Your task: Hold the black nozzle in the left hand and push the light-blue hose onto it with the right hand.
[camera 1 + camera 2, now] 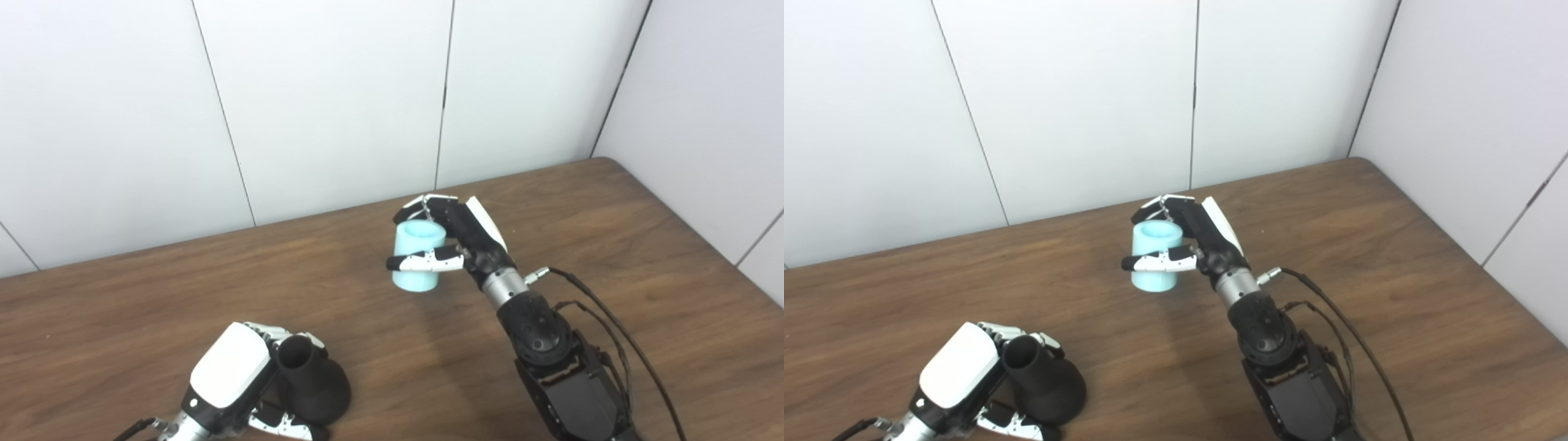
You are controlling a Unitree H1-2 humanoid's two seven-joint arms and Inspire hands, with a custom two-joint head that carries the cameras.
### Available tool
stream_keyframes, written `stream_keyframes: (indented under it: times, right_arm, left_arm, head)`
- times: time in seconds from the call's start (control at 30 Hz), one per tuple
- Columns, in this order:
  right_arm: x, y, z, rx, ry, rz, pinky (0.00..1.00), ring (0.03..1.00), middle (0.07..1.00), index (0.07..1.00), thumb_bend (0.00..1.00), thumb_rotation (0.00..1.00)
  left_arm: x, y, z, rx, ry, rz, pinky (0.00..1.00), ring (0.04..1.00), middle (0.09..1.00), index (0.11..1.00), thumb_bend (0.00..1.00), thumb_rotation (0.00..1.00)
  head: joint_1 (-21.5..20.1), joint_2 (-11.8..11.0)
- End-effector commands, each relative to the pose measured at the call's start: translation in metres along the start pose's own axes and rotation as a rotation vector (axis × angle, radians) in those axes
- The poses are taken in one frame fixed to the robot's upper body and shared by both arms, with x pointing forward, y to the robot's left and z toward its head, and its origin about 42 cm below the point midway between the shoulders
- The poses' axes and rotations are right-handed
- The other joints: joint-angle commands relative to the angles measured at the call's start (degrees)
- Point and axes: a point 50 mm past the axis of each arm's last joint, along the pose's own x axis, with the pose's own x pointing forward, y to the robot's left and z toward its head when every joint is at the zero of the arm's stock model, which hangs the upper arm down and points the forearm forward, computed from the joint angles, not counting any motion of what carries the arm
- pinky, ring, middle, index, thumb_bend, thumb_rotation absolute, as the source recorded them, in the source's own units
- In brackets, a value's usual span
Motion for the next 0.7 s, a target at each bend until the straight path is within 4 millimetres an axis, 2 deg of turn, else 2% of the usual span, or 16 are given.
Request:
stream_keyframes:
  times: [0.0,0.2,0.47,0.5,0.67]
  right_arm:
    - [0.005,-0.001,0.023,0.014,-0.12,0.005,0.33,0.396,0.505,0.551,0.51,0.0]
    - [0.004,0.01,0.032,0.007,-0.181,0.062,0.32,0.387,0.509,0.56,0.5,0.0]
    - [0.005,0.013,0.047,-0.003,-0.244,0.096,0.32,0.391,0.505,0.55,0.51,0.0]
    - [0.005,0.014,0.05,0.001,-0.244,0.1,0.32,0.389,0.505,0.549,0.51,0.0]
    - [0.005,0.014,0.06,0.014,-0.289,0.122,0.31,0.387,0.505,0.551,0.51,0.0]
  left_arm:
    - [-0.031,-0.051,0.025,-0.141,0.052,-0.094,0.19,0.323,0.45,0.552,0.49,0.0]
    - [-0.03,-0.052,0.026,-0.14,0.052,-0.095,0.17,0.319,0.437,0.542,0.49,0.0]
    - [-0.027,-0.055,0.027,-0.137,0.053,-0.105,0.17,0.32,0.434,0.54,0.49,0.0]
    - [-0.027,-0.055,0.027,-0.139,0.053,-0.105,0.17,0.355,0.471,0.507,0.5,0.0]
    - [-0.025,-0.058,0.028,-0.142,0.058,-0.114,0.17,0.322,0.436,0.541,0.49,0.0]
  head:
    - [0.28,0.05]
    - [1.18,0.04]
    - [3.28,0.31]
    - [3.65,0.34]
    - [4.54,0.36]
